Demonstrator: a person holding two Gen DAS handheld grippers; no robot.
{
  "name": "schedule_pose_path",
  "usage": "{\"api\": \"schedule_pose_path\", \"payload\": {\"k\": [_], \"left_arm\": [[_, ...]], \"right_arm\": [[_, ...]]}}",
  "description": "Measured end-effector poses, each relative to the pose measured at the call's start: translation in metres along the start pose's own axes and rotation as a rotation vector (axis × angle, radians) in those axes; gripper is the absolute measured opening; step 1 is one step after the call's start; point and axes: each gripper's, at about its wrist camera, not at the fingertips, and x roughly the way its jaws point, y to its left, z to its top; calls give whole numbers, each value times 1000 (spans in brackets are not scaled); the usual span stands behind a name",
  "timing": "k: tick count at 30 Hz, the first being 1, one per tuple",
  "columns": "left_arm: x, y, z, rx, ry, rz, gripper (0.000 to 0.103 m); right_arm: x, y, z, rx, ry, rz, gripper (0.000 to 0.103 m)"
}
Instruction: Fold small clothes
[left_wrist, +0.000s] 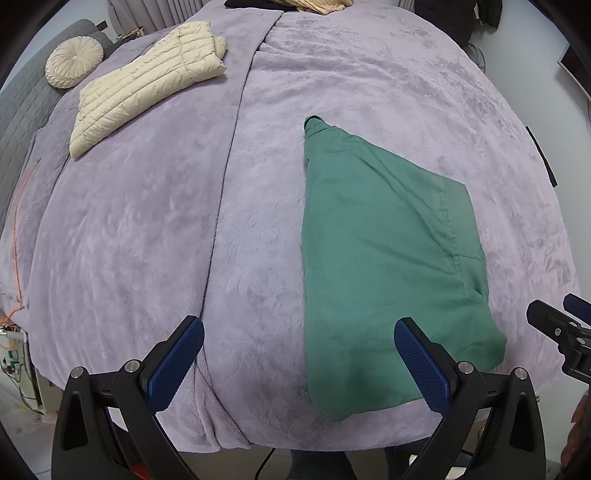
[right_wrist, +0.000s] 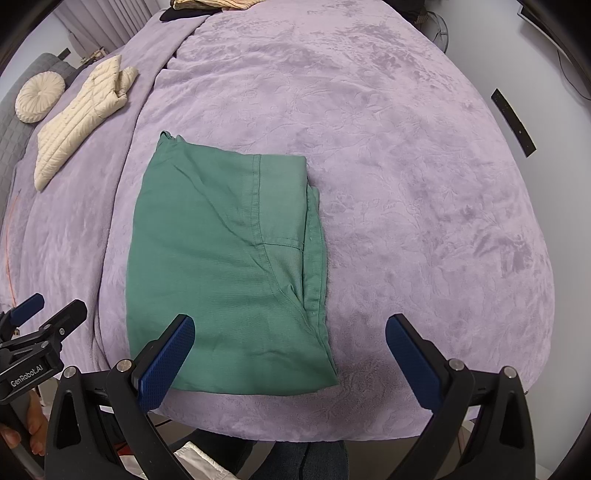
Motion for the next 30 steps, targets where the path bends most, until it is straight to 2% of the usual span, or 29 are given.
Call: {"api": "schedule_pose_path", "payload": {"k": [30], "left_arm": [[0, 4, 1, 21, 1, 34, 103]], "right_arm": [[0, 2, 1, -1, 3, 1, 103]]}}
